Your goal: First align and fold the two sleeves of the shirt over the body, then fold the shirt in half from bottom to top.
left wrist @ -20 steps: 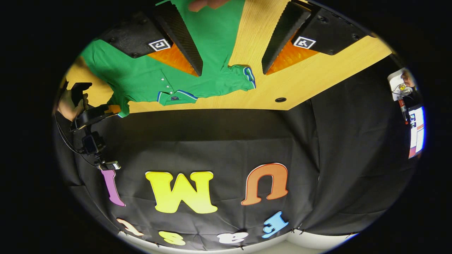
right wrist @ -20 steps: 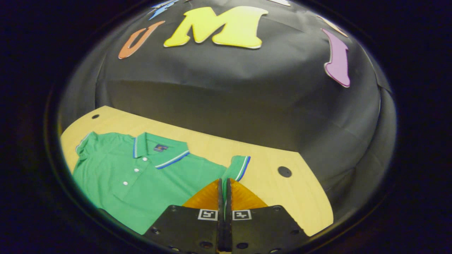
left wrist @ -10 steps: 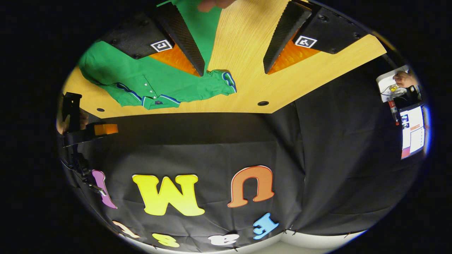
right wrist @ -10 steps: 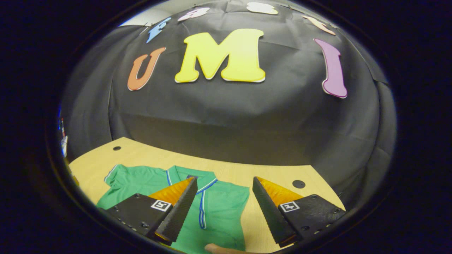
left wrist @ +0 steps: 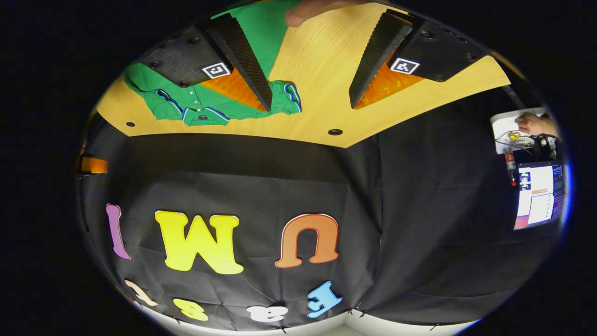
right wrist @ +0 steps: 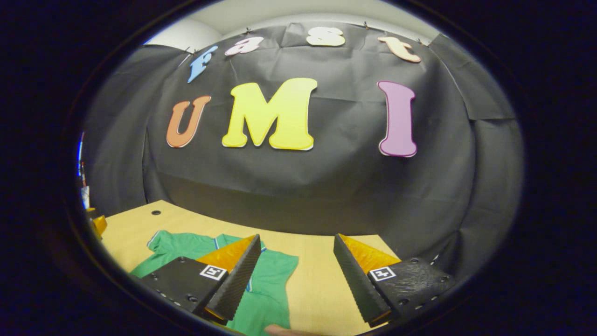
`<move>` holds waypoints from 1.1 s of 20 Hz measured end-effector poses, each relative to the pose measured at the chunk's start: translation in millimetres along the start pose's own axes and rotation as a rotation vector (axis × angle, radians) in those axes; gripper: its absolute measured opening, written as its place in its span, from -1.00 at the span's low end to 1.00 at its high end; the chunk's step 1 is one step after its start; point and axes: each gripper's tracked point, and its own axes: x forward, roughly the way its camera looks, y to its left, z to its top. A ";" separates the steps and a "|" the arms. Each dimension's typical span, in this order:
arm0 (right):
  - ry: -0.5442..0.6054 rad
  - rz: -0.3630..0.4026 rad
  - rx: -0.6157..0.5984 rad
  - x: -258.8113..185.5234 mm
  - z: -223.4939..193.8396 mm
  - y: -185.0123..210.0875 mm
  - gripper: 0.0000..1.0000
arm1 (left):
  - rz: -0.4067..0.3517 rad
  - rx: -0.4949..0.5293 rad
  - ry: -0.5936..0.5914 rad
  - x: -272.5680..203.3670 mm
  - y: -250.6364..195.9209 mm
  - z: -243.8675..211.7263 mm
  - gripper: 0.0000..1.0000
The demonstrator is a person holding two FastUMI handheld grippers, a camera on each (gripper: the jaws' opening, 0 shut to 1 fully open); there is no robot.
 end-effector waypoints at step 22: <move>0.112 0.041 0.012 -96.4 -96.5 -43.2 0.91 | -0.026 -0.035 0.190 177.8 -34.1 -8.5 1.00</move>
